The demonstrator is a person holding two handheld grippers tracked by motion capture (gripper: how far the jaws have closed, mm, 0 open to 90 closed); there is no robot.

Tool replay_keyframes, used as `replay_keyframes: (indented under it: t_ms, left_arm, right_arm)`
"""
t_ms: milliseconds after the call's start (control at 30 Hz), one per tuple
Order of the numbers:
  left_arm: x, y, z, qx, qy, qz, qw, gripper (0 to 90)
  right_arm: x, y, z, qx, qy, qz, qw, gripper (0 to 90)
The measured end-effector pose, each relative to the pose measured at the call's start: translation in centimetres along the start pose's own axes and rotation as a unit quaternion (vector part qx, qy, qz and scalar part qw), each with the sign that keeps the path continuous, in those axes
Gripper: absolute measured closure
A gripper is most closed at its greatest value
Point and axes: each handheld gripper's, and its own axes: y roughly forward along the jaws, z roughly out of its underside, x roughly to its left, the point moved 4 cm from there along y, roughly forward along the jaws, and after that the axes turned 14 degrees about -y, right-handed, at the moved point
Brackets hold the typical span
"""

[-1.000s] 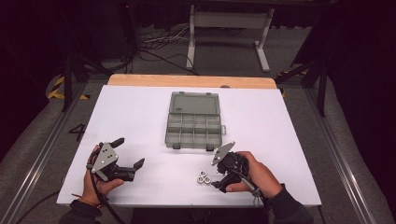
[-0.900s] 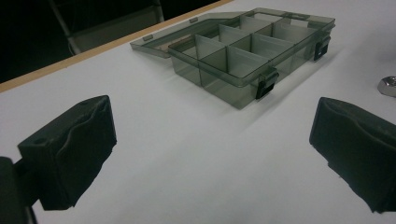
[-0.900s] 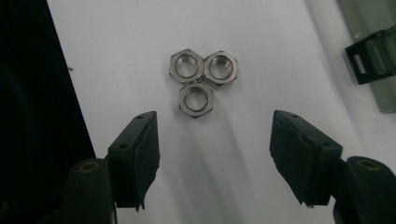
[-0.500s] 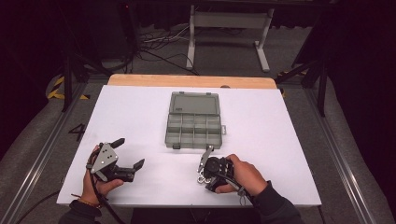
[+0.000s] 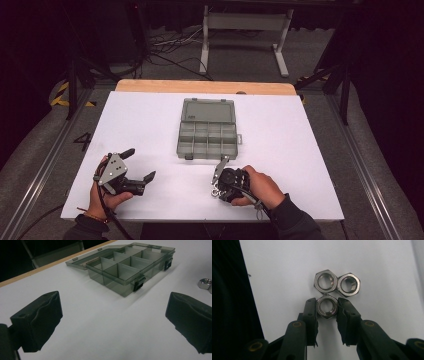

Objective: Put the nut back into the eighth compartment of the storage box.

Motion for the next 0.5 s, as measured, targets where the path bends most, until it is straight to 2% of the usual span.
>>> replay_keyframes:
  t_ms: [200, 367, 467, 500]
  left_arm:
    - [0.0, -0.1, 0.0, -0.004, -0.001, 0.003, 1.0000, 1.6]
    - [-0.1, -0.1, -0.1, -0.002, 0.002, 0.001, 1.0000, 1.6]
    - [-0.1, -0.1, -0.1, -0.004, 0.002, 0.000, 1.0000, 1.6]
    - [-0.1, 0.0, -0.1, -0.005, 0.001, 0.001, 1.0000, 1.6]
  right_arm:
    - [-0.1, -0.4, 0.5, -0.005, -0.003, 0.010, 0.9999, 70.4]
    - [-0.5, -1.4, 1.1, -0.021, 0.006, 0.022, 0.9995, 70.4]
    - [-1.0, -2.2, 1.5, -0.036, 0.018, 0.035, 0.9986, 70.4]
    - [-1.2, -2.3, 1.6, -0.045, 0.014, 0.038, 0.9982, 70.4]
